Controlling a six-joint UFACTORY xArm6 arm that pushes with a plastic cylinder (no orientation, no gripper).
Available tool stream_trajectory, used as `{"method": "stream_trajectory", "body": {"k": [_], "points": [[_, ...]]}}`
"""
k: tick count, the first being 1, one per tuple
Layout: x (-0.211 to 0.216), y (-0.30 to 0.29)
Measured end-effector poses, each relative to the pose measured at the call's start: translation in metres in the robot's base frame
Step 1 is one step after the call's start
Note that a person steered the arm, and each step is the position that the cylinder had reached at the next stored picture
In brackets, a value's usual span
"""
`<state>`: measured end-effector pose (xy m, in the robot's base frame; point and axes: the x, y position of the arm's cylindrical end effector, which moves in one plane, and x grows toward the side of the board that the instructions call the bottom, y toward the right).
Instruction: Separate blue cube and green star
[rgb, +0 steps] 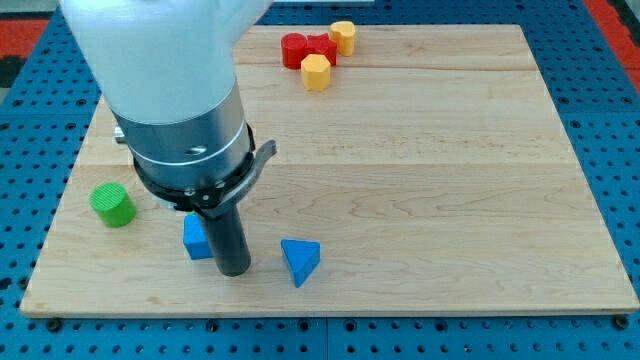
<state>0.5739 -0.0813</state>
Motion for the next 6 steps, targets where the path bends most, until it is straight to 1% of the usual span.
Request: {"method": "stream_trajectory", "body": {"k": [1,2,3,4,5,6], "points": [[-0.007,-0.057],[-0.024,-0.132],[-0.060,-0.151],[-0.064,-0.071],[-0.048,-0.032],[-0.048,-0.027]]}}
